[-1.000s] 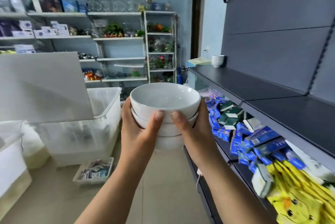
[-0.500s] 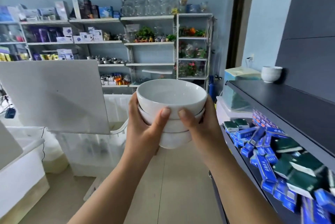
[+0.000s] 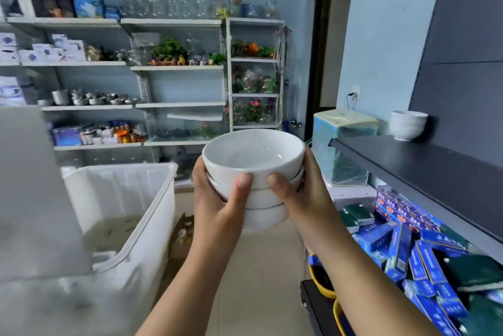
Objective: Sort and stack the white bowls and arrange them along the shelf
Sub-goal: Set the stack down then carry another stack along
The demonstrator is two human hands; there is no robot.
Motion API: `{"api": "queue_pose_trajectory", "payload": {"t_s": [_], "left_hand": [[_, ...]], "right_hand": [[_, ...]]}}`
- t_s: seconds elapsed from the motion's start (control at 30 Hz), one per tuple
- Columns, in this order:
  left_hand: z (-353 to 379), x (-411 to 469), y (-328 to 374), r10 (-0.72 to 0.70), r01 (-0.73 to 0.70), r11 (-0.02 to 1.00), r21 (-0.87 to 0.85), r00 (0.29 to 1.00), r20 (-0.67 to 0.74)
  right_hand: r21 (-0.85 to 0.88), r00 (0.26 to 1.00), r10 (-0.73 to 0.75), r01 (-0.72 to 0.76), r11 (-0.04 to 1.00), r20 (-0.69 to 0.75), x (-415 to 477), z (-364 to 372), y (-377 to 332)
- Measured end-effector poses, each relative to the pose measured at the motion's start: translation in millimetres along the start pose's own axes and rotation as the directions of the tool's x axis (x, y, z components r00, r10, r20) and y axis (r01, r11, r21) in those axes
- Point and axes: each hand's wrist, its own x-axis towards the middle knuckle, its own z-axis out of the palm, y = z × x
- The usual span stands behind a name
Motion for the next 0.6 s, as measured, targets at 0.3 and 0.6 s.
{"api": "queue_pose_trajectory", "payload": {"t_s": [0.3,0.6], "left_hand": [[93.1,95.5,-93.7,0.052,-0.016,0.985,-0.171,0.977,0.208],[245.2,164.8,-186.9,0.096,-0.004,0.969,-0.246,0.927,0.362]], "right_hand": [[-0.125,0.976,-0.022,-0.006,0.992,-0.219,95.3,-69.6,72.0],[-0.193,0.919,-0.104,0.031,0.981,-0.38,183.9,-197.8,138.1]]}}
